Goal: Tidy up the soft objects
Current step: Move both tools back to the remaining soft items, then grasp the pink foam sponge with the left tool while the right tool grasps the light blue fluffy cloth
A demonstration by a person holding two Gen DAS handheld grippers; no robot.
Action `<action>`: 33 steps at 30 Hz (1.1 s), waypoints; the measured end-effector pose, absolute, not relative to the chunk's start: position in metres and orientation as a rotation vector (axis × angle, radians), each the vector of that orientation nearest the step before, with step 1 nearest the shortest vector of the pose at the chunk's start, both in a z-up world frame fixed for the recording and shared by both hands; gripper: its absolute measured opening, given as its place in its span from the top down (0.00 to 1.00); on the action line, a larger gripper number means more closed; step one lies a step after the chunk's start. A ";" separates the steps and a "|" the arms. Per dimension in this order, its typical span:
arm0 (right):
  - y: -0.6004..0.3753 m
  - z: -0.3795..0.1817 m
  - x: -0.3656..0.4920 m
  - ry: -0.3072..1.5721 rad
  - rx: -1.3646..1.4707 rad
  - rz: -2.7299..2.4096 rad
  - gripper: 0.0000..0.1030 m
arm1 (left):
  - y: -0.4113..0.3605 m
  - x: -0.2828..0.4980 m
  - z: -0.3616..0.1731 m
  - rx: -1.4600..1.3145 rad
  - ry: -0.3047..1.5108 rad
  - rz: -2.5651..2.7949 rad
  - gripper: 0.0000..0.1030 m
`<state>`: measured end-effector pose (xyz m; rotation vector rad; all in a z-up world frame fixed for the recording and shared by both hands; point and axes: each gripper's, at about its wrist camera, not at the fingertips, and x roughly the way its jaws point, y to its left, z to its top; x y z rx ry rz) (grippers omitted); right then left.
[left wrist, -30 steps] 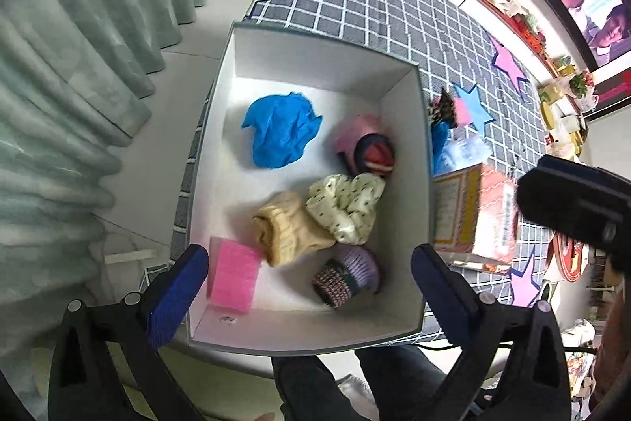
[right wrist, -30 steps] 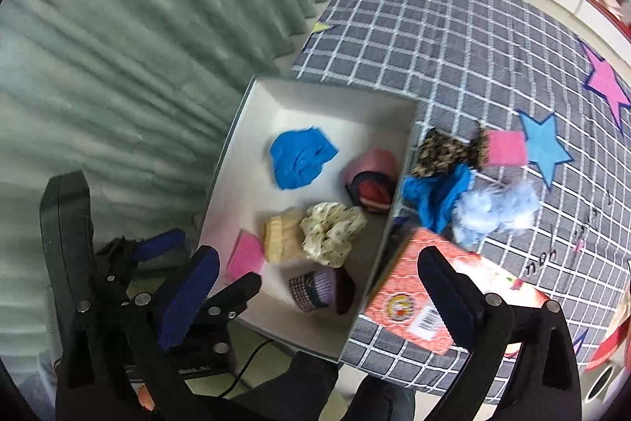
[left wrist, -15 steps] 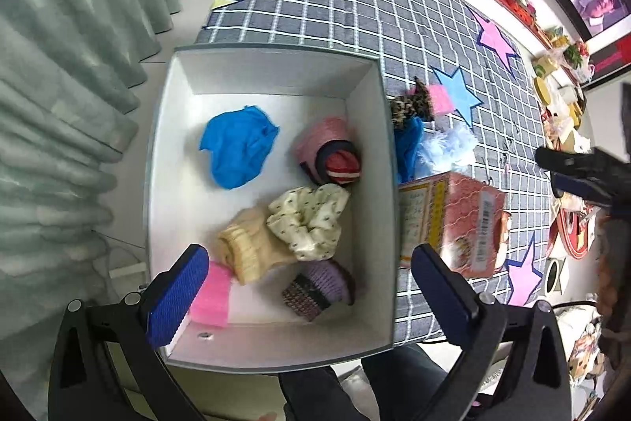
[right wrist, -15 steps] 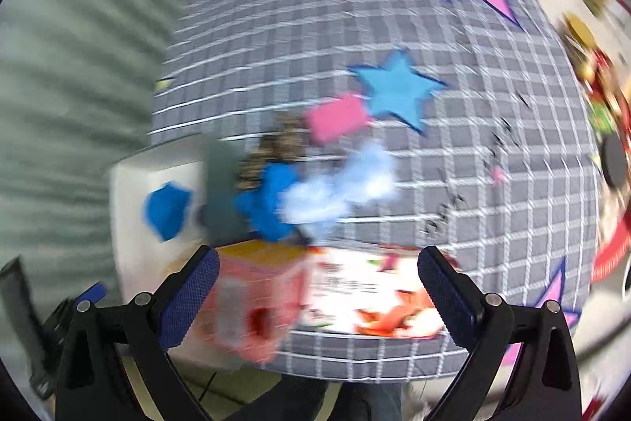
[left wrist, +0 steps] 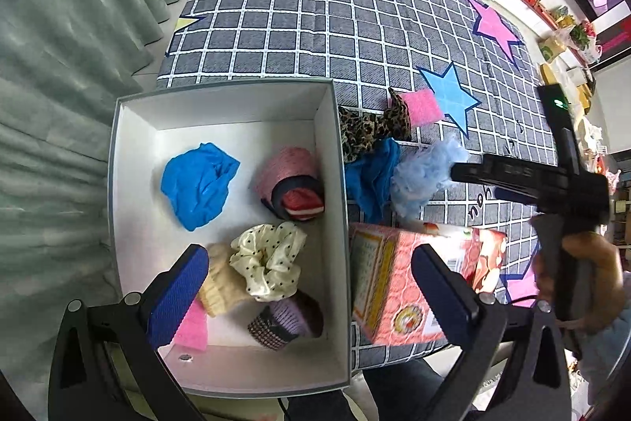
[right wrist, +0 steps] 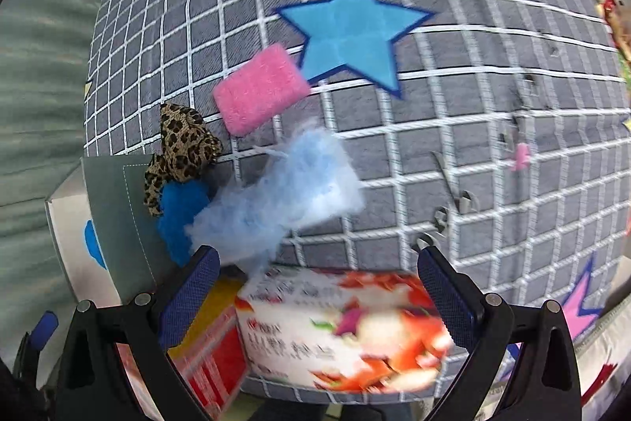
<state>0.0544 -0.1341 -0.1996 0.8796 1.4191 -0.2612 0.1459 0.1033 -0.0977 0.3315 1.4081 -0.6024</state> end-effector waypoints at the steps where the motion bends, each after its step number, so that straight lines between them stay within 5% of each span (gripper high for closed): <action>1: -0.133 -0.205 0.061 1.424 0.883 -0.257 0.02 | 0.099 0.147 -0.098 0.334 1.415 -0.596 0.00; 18: -0.142 -0.263 0.067 1.554 0.451 -0.301 0.02 | -0.021 0.161 -0.105 0.424 1.440 -0.666 0.00; 33: -0.234 -0.280 -0.021 1.505 0.640 -0.475 0.02 | -0.142 0.192 -0.229 0.479 1.567 -0.398 0.00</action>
